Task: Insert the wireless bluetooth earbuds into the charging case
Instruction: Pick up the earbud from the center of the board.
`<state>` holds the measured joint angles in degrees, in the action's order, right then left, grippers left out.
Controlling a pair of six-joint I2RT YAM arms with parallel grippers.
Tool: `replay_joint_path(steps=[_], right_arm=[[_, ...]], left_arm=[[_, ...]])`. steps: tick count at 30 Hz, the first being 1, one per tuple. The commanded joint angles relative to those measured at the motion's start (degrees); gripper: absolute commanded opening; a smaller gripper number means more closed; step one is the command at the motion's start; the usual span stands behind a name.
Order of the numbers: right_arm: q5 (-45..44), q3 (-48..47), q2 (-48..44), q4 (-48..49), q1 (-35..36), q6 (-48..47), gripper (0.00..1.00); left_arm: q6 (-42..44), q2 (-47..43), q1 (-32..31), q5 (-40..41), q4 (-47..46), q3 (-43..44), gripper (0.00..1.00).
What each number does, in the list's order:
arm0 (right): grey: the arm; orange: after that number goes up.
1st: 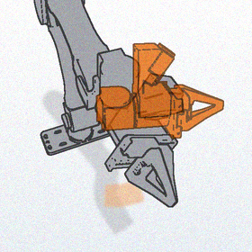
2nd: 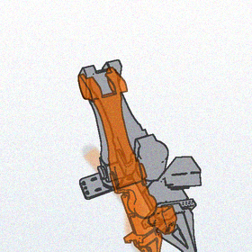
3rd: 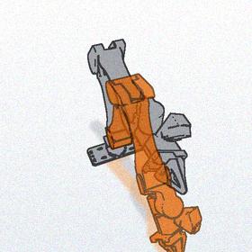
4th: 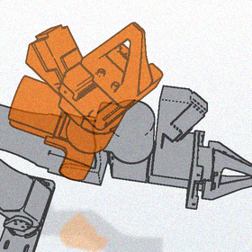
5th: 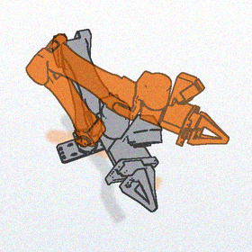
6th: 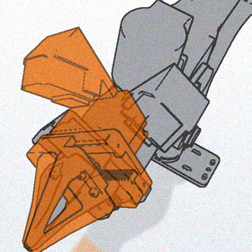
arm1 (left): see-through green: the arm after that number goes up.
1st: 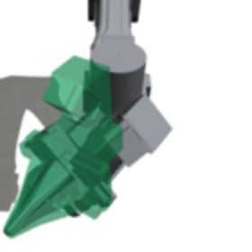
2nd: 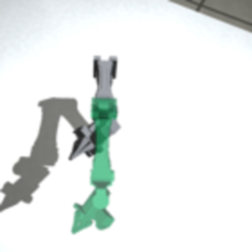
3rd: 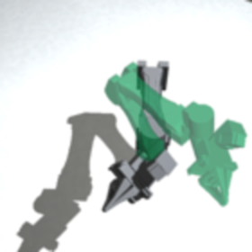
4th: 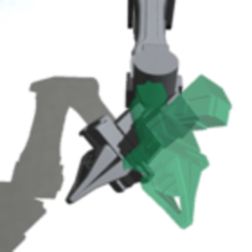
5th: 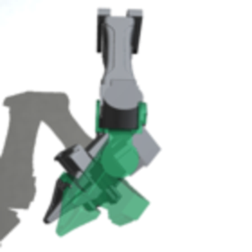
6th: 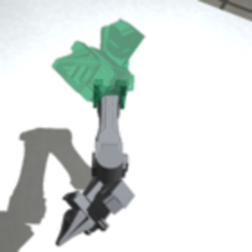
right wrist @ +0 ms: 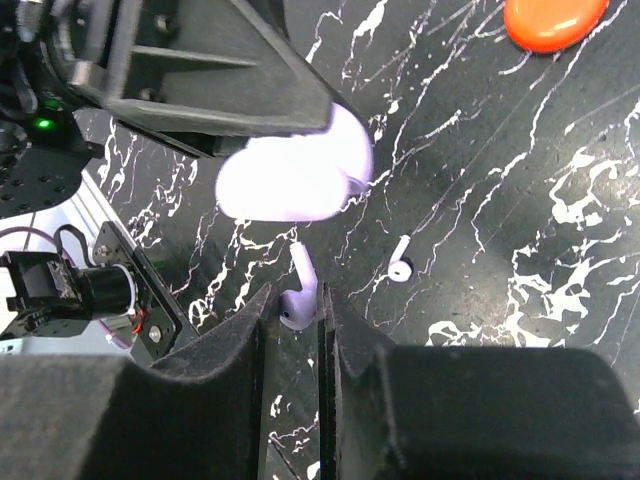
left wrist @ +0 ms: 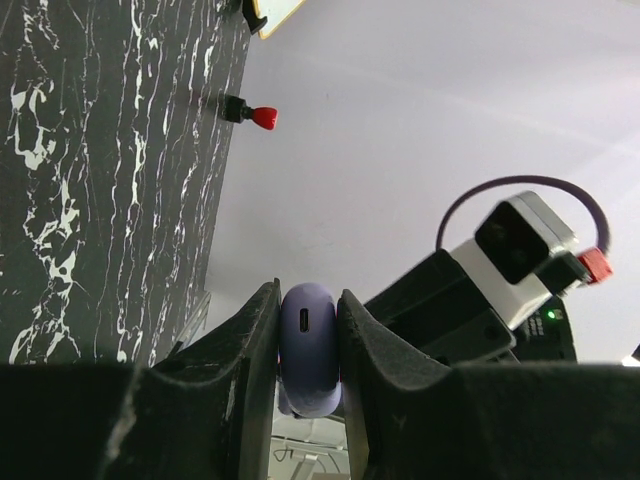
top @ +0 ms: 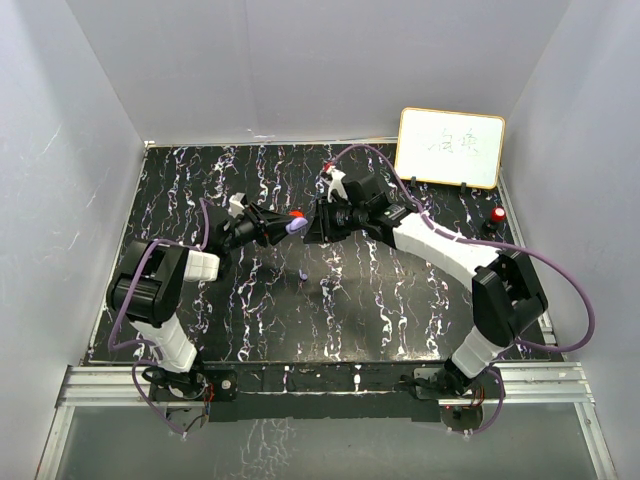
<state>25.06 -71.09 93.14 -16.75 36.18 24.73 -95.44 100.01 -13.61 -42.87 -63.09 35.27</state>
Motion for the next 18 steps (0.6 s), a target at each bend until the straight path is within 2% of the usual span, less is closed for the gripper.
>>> replay_joint_path(steps=[1,18], right_arm=[[1.2,1.9,-2.1,6.0,-0.8,5.0,0.16],[1.1,5.9,-3.6,12.7,-2.5,12.4,0.15]], left_arm=[[1.0,-4.2,0.3,0.1,0.4,1.6,0.00],[3.0,-4.9,0.3,0.7,2.4,2.2,0.00]])
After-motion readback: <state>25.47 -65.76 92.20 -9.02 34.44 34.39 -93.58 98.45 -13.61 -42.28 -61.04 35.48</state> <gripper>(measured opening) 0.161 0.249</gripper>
